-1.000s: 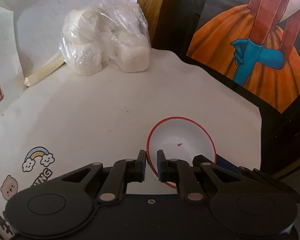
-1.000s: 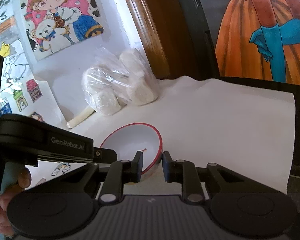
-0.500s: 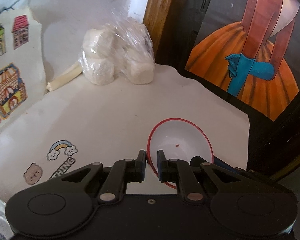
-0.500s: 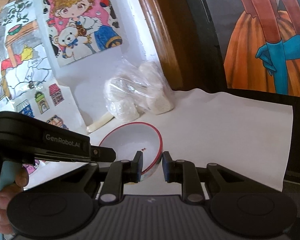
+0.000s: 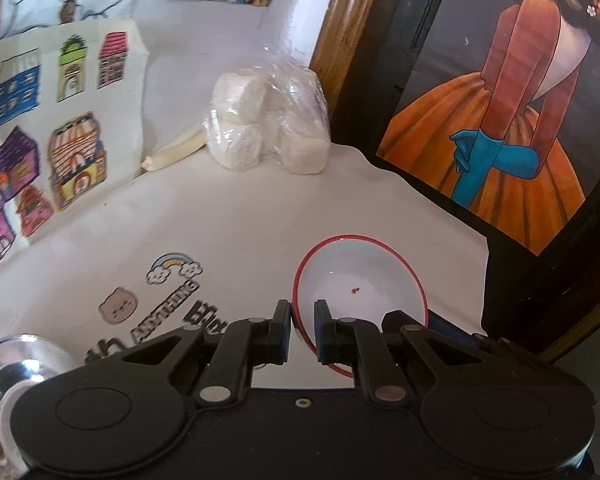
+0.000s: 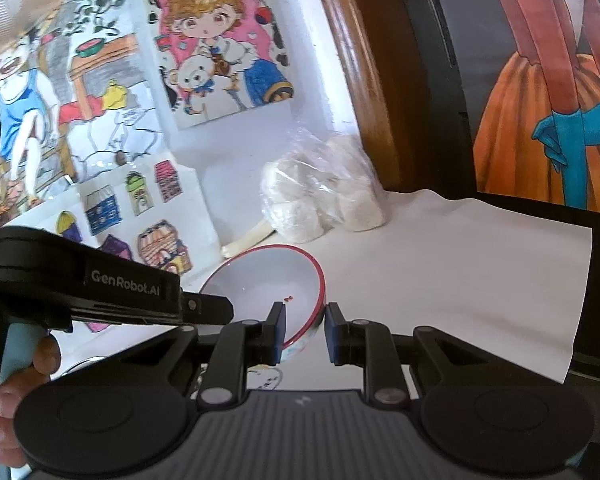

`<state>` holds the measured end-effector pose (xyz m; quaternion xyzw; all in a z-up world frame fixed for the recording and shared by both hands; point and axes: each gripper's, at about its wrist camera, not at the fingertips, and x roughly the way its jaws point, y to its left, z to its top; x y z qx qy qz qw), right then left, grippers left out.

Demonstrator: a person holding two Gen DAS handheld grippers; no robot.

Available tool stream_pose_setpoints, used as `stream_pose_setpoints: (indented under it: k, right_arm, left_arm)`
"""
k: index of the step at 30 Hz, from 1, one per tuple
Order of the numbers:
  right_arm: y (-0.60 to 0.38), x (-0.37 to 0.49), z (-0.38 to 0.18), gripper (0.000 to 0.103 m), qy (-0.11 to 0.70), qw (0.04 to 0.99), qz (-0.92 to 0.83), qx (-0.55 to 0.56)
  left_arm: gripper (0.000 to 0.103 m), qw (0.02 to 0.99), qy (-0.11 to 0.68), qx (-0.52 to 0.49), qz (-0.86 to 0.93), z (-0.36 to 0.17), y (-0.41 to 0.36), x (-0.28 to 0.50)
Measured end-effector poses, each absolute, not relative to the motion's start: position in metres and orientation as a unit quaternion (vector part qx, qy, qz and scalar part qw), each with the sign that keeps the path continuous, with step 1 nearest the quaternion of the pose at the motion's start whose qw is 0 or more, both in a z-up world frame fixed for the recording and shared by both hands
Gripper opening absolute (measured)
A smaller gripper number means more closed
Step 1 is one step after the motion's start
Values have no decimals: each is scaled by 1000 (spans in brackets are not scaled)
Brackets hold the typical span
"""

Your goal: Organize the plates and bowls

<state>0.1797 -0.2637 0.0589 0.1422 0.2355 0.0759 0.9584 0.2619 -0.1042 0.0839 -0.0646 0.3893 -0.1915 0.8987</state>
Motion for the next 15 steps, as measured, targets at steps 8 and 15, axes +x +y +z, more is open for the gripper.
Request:
stream_pose_setpoints:
  k: [8, 15]
  right_arm:
    - [-239, 158, 64, 23, 236, 958, 100, 132]
    - [-220, 141, 63, 23, 241, 955, 120, 124]
  left_arm:
    - [12, 902, 385, -79, -179, 82, -70, 234]
    - [12, 901, 384, -101, -173, 79, -43, 211]
